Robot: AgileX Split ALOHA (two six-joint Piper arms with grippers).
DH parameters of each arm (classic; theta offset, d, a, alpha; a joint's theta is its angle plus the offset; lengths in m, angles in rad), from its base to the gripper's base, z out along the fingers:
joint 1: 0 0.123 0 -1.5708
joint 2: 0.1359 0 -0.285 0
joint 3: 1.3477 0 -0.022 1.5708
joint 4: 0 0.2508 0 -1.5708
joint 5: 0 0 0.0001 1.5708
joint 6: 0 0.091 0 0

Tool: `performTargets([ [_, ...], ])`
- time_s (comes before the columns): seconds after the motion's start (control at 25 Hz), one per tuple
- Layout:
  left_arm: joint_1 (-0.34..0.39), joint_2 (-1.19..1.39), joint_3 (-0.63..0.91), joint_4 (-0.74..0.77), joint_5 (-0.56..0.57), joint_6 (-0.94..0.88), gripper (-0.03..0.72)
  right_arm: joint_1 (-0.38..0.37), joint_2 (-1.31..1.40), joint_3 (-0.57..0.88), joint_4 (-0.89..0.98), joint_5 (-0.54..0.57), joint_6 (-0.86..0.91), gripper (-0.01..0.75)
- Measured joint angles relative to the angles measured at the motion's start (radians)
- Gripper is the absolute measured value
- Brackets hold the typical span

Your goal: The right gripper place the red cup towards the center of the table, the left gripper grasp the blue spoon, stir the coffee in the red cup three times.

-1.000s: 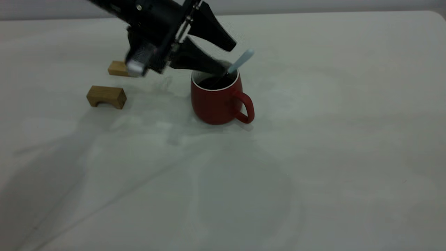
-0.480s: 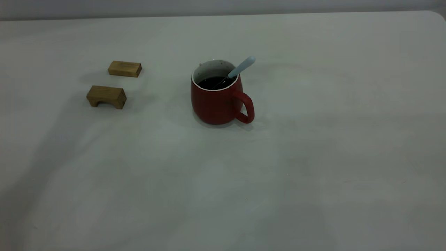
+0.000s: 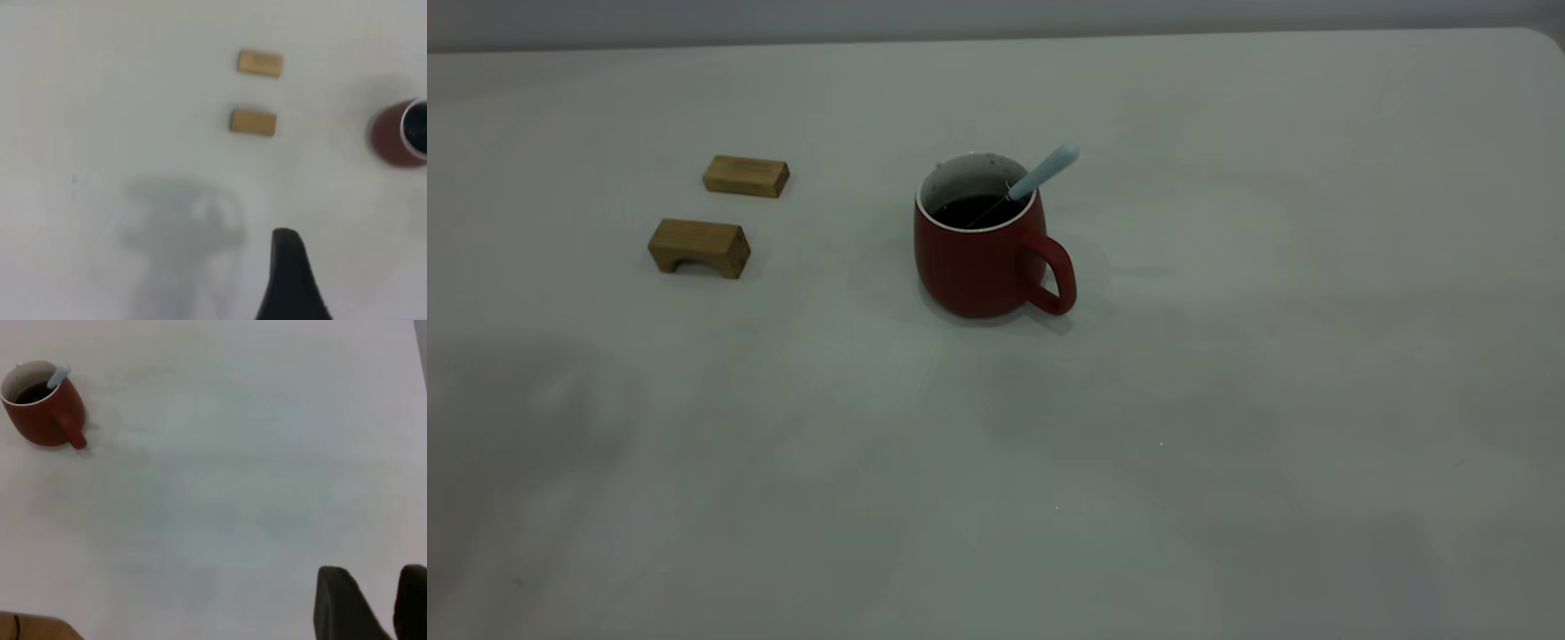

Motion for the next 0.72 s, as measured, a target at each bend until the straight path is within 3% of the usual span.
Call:
performTargets([
  [0.24,0.007,-0.432,0.38,0.0,0.0,0.01,0.57,0.0,0.0,0.0,0.0,0.0,0.0,0.237],
  [0.4,0.102,-0.691,0.6,-0.022,0.0,0.077,0.57,0.0,0.0,0.0,0.0,0.0,0.0,0.237],
  [0.52,0.169,-0.851,0.726,-0.026,-0.001,0.148,0.571,0.0,0.0,0.0,0.0,0.0,0.0,0.237],
  [0.72,0.181,-1.027,0.856,-0.065,-0.033,0.201,0.57,0.0,0.0,0.0,0.0,0.0,0.0,0.237],
])
